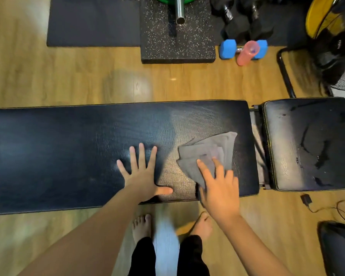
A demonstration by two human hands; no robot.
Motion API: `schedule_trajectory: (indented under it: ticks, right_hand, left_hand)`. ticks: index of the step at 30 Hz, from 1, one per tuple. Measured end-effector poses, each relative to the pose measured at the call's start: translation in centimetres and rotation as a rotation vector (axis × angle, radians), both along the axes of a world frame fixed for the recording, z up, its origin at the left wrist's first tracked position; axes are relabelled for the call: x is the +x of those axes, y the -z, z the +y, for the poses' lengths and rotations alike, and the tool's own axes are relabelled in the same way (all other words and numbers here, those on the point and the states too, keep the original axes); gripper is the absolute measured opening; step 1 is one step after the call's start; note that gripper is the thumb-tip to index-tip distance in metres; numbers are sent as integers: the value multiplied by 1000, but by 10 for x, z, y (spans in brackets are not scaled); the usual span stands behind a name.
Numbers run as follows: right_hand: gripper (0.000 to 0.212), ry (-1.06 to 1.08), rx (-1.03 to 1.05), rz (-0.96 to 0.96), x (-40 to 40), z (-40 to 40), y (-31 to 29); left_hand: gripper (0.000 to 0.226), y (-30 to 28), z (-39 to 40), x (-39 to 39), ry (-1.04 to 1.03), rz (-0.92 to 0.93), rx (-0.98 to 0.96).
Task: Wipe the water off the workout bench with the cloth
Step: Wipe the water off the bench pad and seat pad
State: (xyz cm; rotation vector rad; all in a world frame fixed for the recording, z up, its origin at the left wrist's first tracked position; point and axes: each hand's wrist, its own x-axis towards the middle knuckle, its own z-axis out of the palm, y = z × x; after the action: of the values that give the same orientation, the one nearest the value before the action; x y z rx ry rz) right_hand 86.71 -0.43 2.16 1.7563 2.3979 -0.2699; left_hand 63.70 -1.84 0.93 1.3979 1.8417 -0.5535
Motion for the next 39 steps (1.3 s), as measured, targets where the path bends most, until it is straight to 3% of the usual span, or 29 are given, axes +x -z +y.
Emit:
schedule_trajectory:
  ticks: [7,9,11,14,18,24,29,31,35,39]
  right_hand:
    - [64,581,8,106,15,161,6]
    - [63,661,2,82,2,177,6]
    - [67,524,28,3,-22,169,4]
    - [74,121,91,3,-62,134,2]
    - [78,-322,1,18,-82,68,7]
    - [77,-234,-8,59,0,81,4]
    - [70,273,-12,24,40,143,1]
    - [69,363,-28,-18,34,147,4]
    - [74,215,12,-44,4,89,3]
    - [71,-177,33,-20,10,3,2]
  left_hand:
    - [143,-4,3,-1,-18,-39,-44]
    - [143,-4,3,-1,-21,-38,-47]
    - [143,-4,4,-1,-30,-35,-57]
    - [144,-5,4,1,-43,-26,-58]
    - [145,-7,5,4,-56,-1,-87]
    - [145,-4,2,4,-72,-3,-48]
    - [144,-2,2,5,-75,13,-26]
    - [144,-3,1,6,-75,24,-11]
    - [143,-3,-2,7,-83,36,36]
    - [145,-9,-2,12,-118,66,109]
